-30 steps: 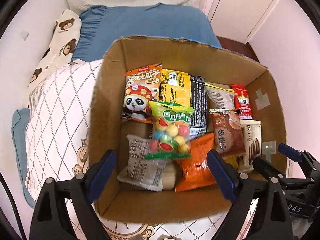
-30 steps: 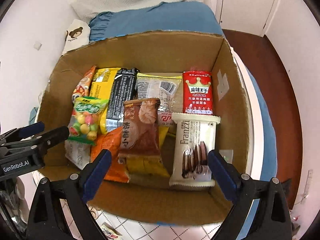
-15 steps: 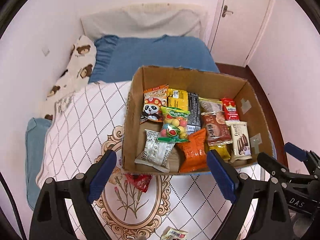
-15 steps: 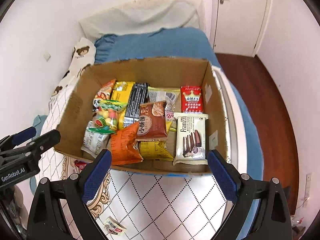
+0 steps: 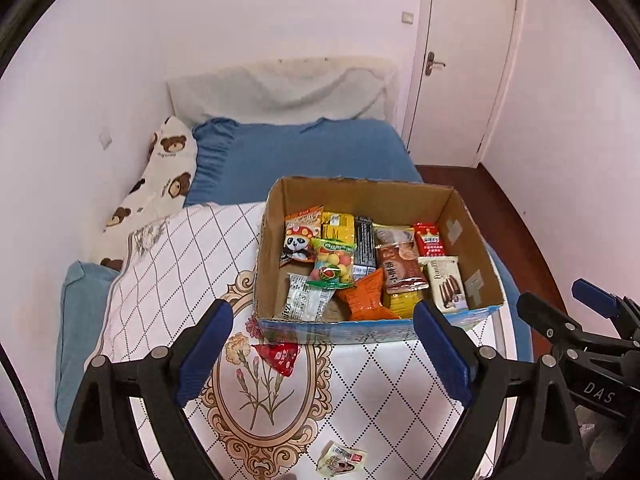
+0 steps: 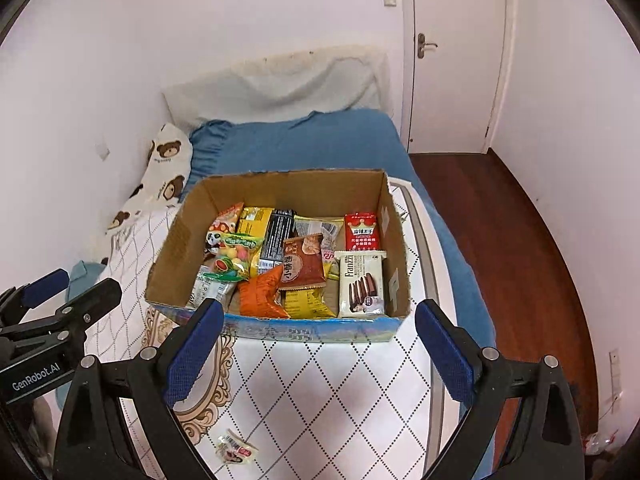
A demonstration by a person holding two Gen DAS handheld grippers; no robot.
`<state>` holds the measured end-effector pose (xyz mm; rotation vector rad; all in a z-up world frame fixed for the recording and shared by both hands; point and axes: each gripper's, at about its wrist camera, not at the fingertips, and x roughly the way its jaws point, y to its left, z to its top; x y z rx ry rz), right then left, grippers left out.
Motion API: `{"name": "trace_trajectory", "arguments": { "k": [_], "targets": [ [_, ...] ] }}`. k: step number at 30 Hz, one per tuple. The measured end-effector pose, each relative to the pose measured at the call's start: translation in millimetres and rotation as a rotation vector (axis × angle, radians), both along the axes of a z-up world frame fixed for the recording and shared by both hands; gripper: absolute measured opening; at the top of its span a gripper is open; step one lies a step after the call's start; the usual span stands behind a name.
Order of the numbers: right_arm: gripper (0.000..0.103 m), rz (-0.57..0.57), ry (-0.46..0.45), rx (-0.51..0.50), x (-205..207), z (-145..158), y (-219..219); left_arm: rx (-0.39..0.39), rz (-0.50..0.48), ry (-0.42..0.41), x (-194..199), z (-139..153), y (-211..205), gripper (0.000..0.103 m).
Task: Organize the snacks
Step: 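Grasp the red triangle candy with the left gripper while the right grasps the small wrapped snack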
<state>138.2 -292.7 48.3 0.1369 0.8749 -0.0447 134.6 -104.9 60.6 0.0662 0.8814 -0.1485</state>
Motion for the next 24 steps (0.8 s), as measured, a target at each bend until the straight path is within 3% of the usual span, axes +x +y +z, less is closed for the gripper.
{"name": "trace_trajectory", "arguments": {
  "k": [8,13,18,24],
  "targets": [
    [0.099,-0.034,-0.033,0.019,-22,9,-9,-0.001,0.019,-0.038,-19,8,-4,0.092],
    [0.099,0.0,0.001,0.059,-31,-4,-5,-0.05,0.034,0.017,-21,-11,7,0.092],
    [0.099,0.103,0.144,0.105,-38,-62,26,0.014,0.093,0.128,-34,-66,38,0.092],
    [0.095,0.236,0.399,0.245,-45,-169,81,0.1,0.18,0.327,-57,-151,90,0.092]
  ]
}}
